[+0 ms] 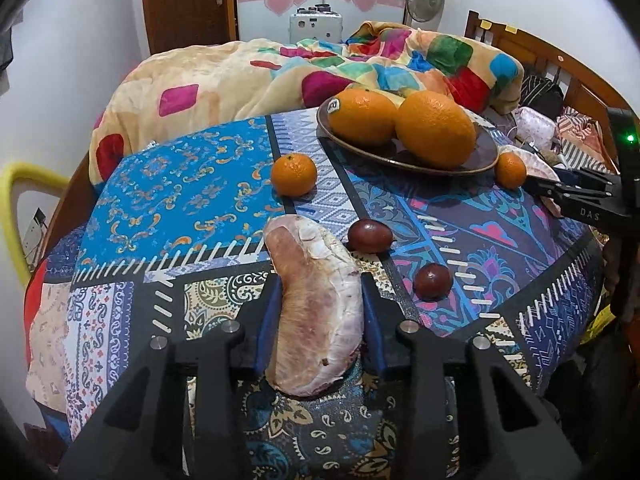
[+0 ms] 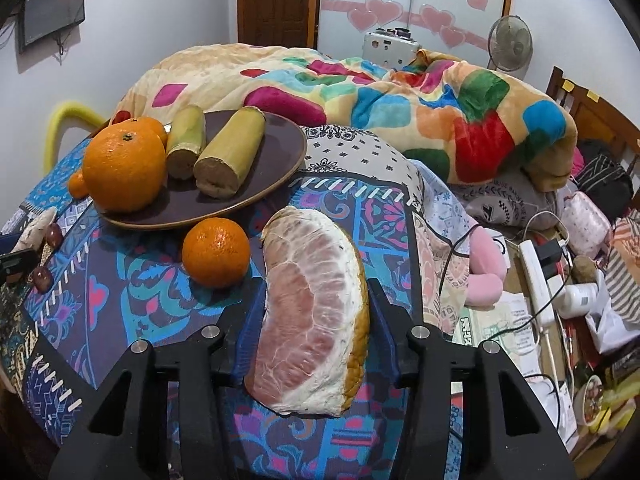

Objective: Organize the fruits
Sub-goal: 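Carry the pomelo segment over the purple plate with the right gripper while the left carries its segment there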

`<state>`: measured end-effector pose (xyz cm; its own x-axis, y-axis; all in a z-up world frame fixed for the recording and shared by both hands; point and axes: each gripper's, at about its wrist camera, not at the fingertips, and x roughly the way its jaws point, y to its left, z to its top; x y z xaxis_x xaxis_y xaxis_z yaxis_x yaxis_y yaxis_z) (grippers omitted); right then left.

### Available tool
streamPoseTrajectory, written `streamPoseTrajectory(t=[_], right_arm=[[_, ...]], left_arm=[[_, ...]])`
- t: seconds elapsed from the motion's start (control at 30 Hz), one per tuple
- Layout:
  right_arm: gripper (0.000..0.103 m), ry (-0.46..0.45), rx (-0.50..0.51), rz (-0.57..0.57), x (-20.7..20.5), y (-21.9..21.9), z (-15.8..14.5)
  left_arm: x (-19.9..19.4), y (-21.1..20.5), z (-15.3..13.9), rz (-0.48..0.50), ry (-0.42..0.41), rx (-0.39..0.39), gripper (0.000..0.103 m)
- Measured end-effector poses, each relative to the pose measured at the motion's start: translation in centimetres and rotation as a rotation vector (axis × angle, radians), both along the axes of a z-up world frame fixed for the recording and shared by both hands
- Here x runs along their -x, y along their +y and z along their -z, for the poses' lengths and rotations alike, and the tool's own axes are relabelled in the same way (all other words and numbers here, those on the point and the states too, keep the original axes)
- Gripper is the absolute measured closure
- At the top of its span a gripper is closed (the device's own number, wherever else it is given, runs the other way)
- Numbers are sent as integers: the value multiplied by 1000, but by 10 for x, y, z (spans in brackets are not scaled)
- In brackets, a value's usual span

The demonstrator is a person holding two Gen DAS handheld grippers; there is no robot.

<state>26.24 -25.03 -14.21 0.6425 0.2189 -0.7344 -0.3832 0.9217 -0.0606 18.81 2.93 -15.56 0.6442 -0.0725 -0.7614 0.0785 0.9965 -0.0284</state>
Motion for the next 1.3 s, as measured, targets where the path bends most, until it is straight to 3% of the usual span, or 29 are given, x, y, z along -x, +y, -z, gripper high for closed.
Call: streamPoseTrajectory(t=[0.13,0.27,0.5,0.83,1.3], right_arm=[[58,5,-18,6,4,-5,-2],[58,5,-35,14,8,-10,-5],[58,-29,-65,18,18,-16,-22],[58,-115,-99,-1,31,-11,-60],[58,-193,-121,-63,19,22,-87]], left_arm=[[5,-1,-13,-2,-34,-15,79],[5,2,-21,-17,-33,-12,82],[10,3,-33,-27,-54,13,82],[8,-6,-73,-9,-145,24,82],[-35,-38,-109,67,-238,26,82]])
